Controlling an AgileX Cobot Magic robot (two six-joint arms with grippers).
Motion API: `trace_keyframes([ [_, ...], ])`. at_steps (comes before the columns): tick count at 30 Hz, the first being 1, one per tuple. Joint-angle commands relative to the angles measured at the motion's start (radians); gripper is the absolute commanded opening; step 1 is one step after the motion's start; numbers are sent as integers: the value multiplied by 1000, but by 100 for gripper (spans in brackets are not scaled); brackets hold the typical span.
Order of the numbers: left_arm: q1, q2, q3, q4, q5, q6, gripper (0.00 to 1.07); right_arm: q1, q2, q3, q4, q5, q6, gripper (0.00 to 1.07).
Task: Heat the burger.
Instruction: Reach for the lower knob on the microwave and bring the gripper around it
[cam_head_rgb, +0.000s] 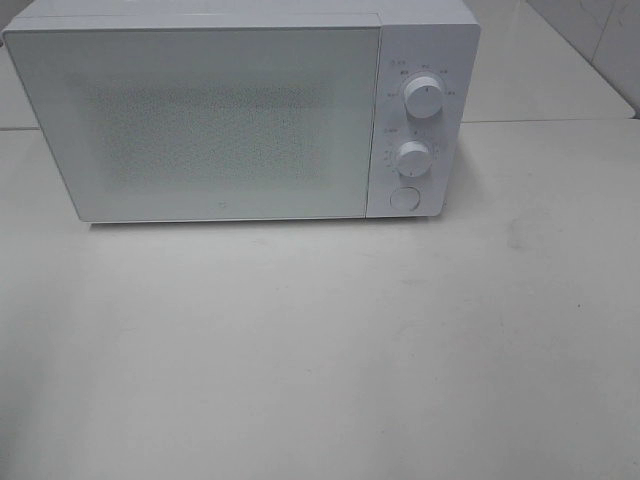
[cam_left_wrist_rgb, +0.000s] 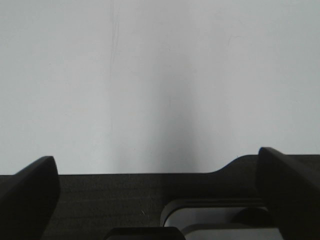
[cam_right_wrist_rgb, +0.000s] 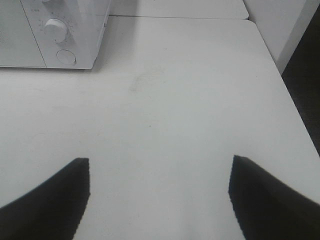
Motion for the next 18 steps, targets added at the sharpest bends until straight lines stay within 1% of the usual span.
trace_keyframes([
  [1,1,-92,30,3,-16,-8,100,-8,-28,1,0,-11,3,75],
  [3,1,-199,71,3,-32,-9,100,-8,-28,1,0,-11,3,75],
  [5,1,-229,85,3,-39,-9,100,-8,-28,1,0,-11,3,75],
  [6,1,-303,107,3,-48,-12,100,-8,-28,1,0,-11,3,75],
  [8,1,-333,115,3,-57,-13,100,-8,-28,1,0,-11,3,75],
  [9,1,-407,116,3,-90,-15,100,-8,-28,1,0,-11,3,75],
  [10,1,-407,116,3,-90,-15,100,-8,-28,1,0,-11,3,75],
  [11,1,-482,130,5,-111,-15,100,-8,-28,1,0,-11,3,75],
  [13,1,-512,141,7,-132,-15,100,-8,-28,1,0,-11,3,75],
  [14,1,-577,152,10,-150,-19,100,-8,-28,1,0,-11,3,75],
  [16,0,-598,152,12,-150,-20,100,-8,-28,1,0,-11,3,75],
  [18,0,-578,152,11,-150,-21,100,-8,-28,1,0,-11,3,75],
])
